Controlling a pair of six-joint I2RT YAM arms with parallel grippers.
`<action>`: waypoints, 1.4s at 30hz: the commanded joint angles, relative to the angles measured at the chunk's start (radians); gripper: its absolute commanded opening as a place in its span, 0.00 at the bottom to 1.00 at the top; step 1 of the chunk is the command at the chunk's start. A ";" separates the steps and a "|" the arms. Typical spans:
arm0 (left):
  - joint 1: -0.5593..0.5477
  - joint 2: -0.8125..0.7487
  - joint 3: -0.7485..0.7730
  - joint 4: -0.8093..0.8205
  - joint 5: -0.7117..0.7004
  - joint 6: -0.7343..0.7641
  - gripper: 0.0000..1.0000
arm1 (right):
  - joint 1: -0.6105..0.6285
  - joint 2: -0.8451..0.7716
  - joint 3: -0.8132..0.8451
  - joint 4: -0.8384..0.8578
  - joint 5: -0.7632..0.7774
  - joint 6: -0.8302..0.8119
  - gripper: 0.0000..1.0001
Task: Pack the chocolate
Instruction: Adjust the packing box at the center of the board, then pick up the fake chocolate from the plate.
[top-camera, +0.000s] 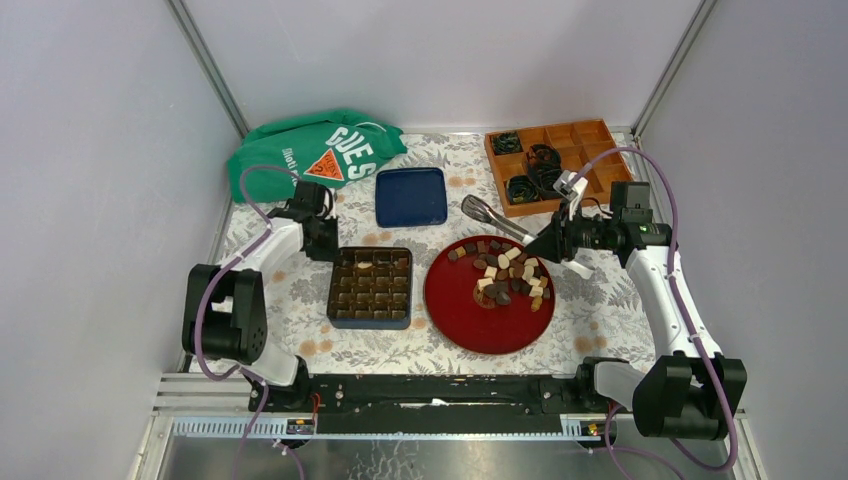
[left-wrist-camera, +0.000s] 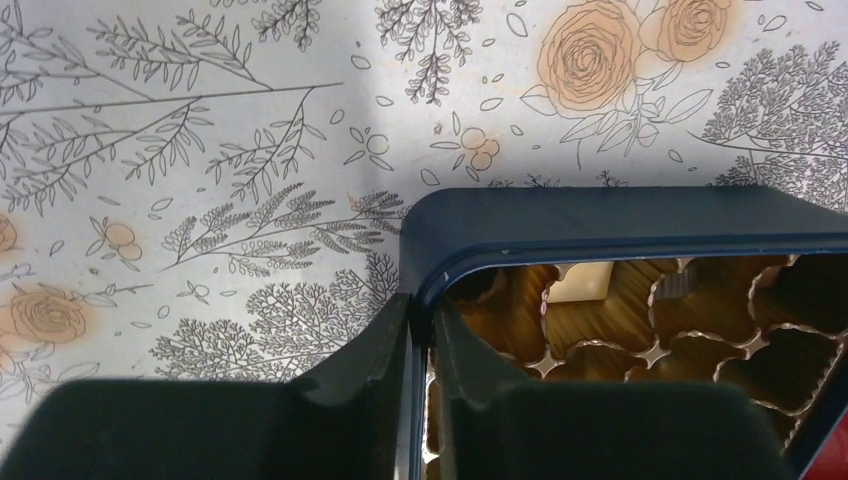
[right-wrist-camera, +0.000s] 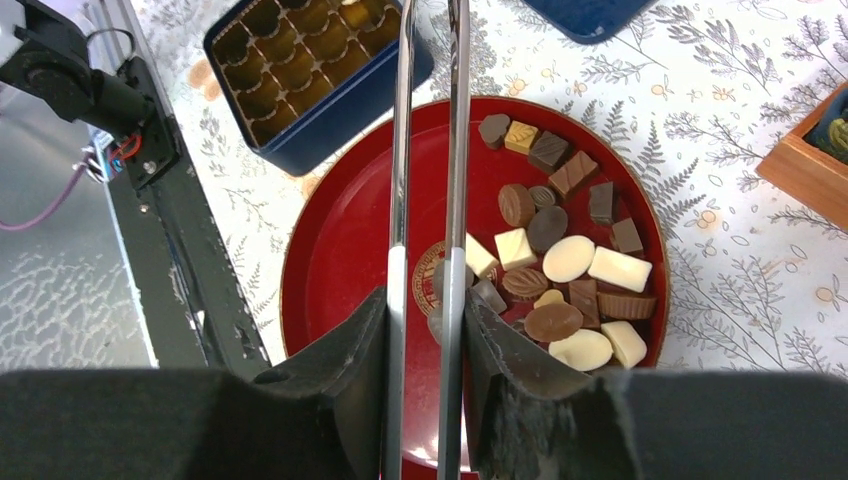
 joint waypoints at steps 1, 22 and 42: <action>0.020 0.012 0.042 -0.012 0.050 -0.027 0.26 | -0.007 0.002 0.025 -0.041 0.038 -0.091 0.35; 0.030 -0.733 -0.233 0.369 0.345 -0.057 0.99 | -0.007 -0.188 0.043 -0.617 0.488 -0.615 0.37; 0.030 -0.728 -0.263 0.298 0.219 -0.041 0.99 | -0.007 -0.243 -0.109 -0.615 0.631 -0.640 0.44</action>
